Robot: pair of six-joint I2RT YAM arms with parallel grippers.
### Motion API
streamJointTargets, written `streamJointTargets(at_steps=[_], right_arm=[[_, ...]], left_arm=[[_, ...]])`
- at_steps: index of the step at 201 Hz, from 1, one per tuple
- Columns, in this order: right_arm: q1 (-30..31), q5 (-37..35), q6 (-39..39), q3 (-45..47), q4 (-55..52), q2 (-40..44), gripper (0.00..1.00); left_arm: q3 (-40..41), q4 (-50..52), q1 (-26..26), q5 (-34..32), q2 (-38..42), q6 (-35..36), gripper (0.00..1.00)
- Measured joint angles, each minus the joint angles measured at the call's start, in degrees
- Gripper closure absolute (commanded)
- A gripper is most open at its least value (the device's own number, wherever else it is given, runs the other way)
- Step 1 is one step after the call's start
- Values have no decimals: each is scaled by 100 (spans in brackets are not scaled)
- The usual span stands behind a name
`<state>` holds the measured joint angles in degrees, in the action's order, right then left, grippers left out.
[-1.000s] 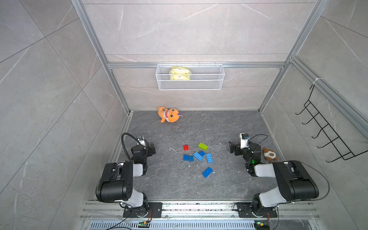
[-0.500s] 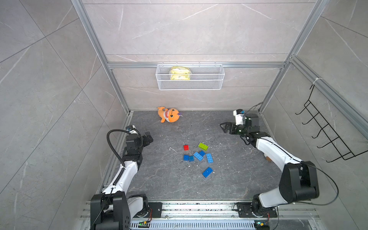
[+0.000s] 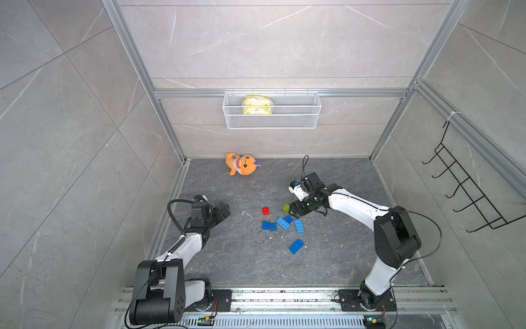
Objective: Assemble a heart with lego
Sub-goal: Pick up the lego brick from the center of the board.
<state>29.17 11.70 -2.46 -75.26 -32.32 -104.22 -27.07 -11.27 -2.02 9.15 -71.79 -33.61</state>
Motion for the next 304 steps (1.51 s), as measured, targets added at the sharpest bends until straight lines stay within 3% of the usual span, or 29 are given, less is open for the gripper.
streamJointTargets(at_steps=[57, 121, 151, 166, 229, 304], right_arm=[[42, -496, -382, -629, -308, -459, 26], [50, -614, -592, -1344, -459, -841, 29], [61, -527, -695, -1515, -638, -1154, 35], [74, -485, -758, -1663, -745, -1327, 43], [155, -391, -964, -2118, -1185, -1799, 45], [190, -505, -986, -2356, -1425, -2159, 59]], left_arm=[[-208, -31, -511, -103, -208, 380, 2], [-282, 46, -625, -286, -31, 577, 2], [-282, 55, -625, -299, 33, 577, 2], [-282, 57, -625, -299, 20, 581, 2], [-282, 61, -636, -304, 17, 664, 2], [-282, 70, -636, -302, 4, 680, 2]])
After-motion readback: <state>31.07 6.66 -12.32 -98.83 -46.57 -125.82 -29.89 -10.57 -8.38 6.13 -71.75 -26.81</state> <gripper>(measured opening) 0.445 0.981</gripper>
